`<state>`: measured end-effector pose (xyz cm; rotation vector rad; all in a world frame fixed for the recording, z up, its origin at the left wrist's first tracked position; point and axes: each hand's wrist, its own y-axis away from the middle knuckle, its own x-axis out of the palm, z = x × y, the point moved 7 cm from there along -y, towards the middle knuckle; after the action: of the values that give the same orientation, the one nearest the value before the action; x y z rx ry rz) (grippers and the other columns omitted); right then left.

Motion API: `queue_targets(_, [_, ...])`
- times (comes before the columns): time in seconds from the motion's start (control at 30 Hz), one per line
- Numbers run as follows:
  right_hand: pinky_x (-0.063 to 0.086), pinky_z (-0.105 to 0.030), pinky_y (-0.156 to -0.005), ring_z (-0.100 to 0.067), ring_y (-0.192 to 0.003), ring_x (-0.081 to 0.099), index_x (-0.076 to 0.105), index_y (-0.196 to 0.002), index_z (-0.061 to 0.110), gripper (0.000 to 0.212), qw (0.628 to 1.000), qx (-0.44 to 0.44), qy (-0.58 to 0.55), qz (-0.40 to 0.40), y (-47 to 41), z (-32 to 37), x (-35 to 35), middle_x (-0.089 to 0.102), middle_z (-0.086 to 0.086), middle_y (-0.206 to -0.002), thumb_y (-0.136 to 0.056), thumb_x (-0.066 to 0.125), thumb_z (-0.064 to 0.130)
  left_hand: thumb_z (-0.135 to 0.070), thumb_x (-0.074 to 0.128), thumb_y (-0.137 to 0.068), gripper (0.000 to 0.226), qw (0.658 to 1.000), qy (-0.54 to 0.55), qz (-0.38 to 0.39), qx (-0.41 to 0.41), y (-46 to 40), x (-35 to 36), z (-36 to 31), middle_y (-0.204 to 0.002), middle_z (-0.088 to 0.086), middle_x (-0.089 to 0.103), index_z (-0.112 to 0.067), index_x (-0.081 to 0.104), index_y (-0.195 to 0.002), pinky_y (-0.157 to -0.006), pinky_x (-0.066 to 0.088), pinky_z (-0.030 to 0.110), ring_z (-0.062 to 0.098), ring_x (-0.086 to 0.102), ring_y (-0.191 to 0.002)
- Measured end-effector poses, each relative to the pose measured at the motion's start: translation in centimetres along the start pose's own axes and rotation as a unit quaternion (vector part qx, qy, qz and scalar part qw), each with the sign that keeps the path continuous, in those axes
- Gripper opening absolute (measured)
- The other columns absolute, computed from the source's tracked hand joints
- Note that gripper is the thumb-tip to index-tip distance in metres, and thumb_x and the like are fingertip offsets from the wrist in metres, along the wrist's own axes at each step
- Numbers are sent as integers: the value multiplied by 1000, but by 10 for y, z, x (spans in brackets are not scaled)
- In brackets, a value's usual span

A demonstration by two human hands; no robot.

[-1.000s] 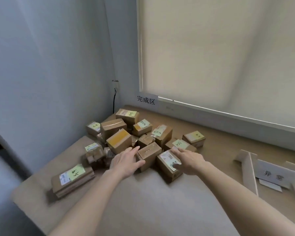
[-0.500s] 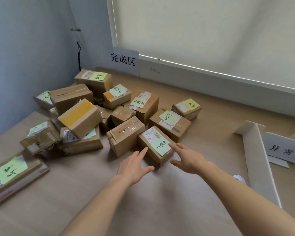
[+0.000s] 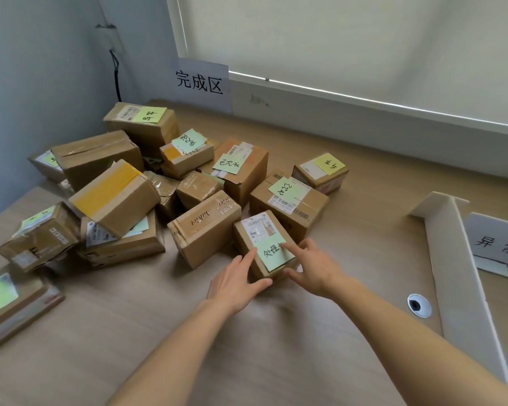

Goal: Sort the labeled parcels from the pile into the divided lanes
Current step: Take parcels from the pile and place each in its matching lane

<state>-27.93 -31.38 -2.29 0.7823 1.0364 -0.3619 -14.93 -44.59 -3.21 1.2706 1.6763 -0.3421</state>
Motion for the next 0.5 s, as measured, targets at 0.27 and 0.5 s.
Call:
queue_targets(0.27, [41,-42,-112,-29,-139,44,12,-160,43,79,996,-51,-59,49,-2,8,20,26,-4,-162,-98,61,43,-61,62,-87,88,999,46,-2,-16,-7,8,11,-142,-4,41,-38,13,-157,-98,47,41,21,48,-125])
queue_targets(0.5, [31,-36,-121,-23,-150,30,18,-162,33,72,984,-84,-152,32,-9,10,31,7,9,-169,-102,57,21,-40,73,-86,85,988,152,-32,-16,-16,18,11,-150,-5,39,-36,24,-156,-108,42,40,17,42,-133])
